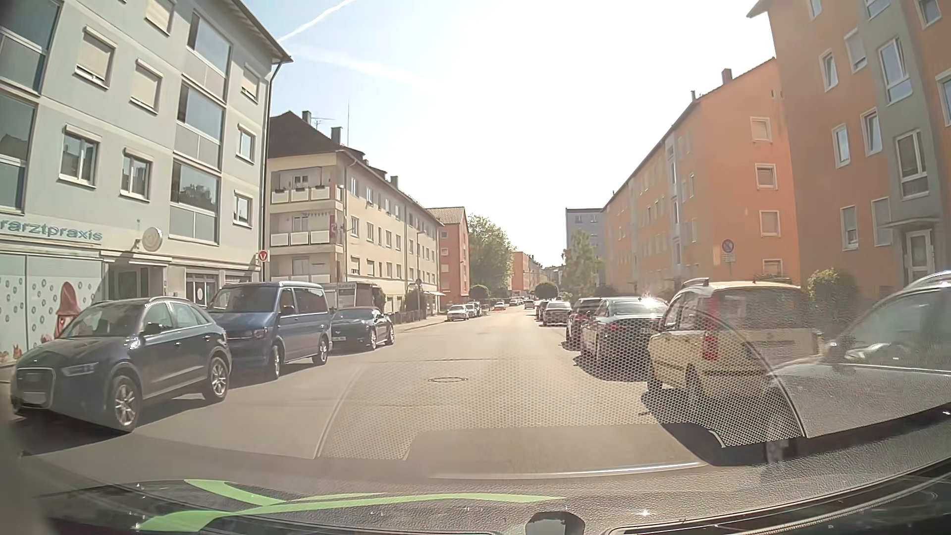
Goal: Follow the waypoints while adhering to traffic rules and regulations
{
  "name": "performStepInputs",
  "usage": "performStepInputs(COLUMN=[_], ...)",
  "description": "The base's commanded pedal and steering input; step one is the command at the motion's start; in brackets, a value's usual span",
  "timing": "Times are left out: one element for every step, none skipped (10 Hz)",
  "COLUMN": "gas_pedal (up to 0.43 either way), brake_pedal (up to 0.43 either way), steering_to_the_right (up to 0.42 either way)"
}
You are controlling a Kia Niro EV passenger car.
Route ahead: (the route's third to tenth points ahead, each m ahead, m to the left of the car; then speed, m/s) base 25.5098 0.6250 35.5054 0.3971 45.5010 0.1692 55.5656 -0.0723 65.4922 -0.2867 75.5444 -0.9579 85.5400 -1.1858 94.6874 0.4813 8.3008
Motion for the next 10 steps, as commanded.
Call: performStepInputs(gas_pedal=[0.067,0.067,0.067,0.067,0.067,0.067,0.067,0.067,0.067,0.067], brake_pedal=[0.000,0.000,0.000,0.000,0.000,0.000,0.000,0.000,0.000,0.000], steering_to_the_right=[0.002,0.002,0.001,0.001,0.000,0.000,0.000,0.000,0.000,0.000])
